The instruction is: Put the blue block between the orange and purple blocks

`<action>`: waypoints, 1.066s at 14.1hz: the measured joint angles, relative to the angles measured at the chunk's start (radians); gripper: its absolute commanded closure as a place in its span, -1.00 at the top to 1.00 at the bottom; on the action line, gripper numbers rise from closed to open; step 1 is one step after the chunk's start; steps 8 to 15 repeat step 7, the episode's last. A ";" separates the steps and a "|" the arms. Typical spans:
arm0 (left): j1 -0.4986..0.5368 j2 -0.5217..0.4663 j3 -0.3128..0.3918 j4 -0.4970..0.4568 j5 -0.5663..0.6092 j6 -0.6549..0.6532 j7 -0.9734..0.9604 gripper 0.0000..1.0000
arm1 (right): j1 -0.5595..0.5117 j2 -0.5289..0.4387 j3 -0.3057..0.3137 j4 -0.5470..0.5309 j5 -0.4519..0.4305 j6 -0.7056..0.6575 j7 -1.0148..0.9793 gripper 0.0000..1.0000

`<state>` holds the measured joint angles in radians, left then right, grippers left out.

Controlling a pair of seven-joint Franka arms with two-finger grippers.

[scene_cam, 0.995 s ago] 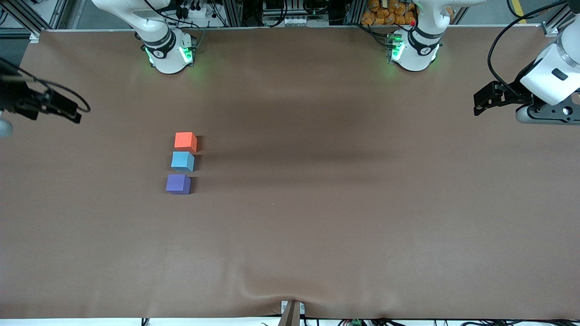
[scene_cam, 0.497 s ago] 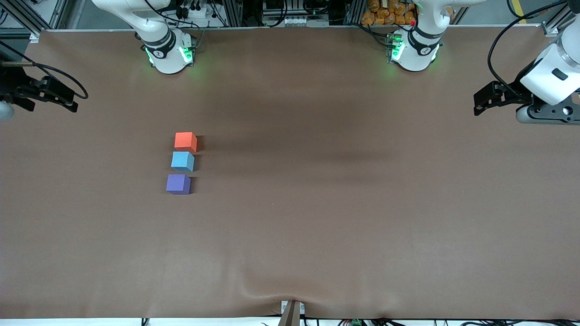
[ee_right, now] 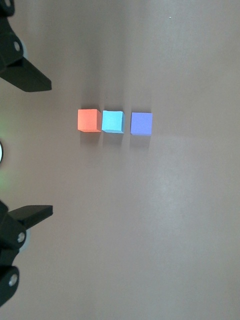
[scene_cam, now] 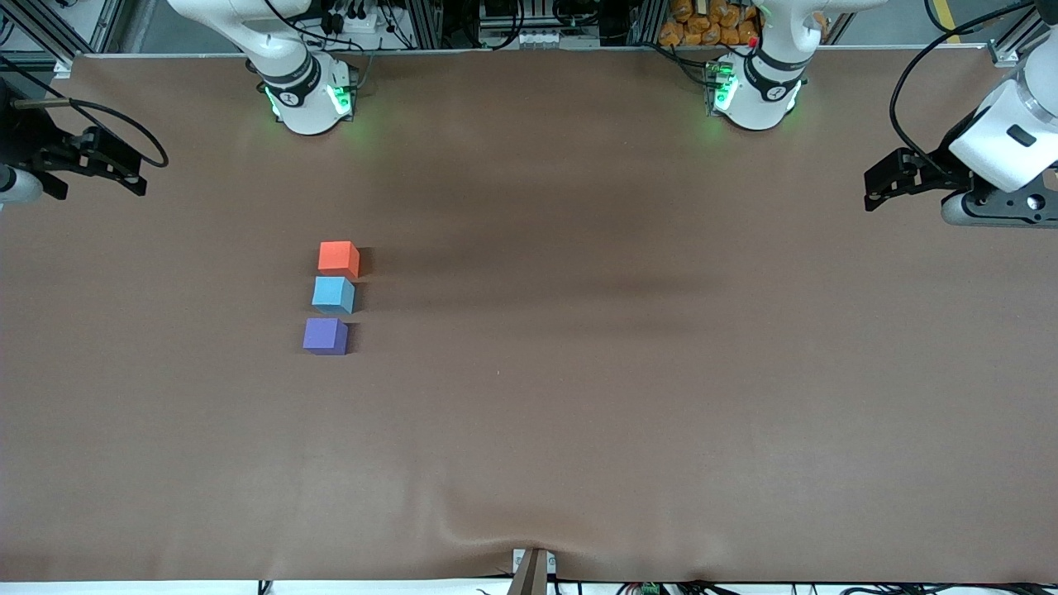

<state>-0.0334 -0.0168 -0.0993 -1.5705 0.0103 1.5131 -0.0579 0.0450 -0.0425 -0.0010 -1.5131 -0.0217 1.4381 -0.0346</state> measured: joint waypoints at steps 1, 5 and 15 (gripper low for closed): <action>0.000 0.000 0.000 0.000 0.000 0.000 0.000 1.00 | 0.000 0.000 -0.001 0.000 0.000 0.000 -0.005 1.00; 0.000 0.000 0.000 0.000 0.000 0.000 0.000 1.00 | 0.000 0.000 -0.001 0.000 0.000 0.002 -0.011 1.00; 0.000 0.000 0.000 0.000 0.000 0.000 0.000 1.00 | 0.000 0.000 -0.001 0.000 0.000 0.003 -0.011 1.00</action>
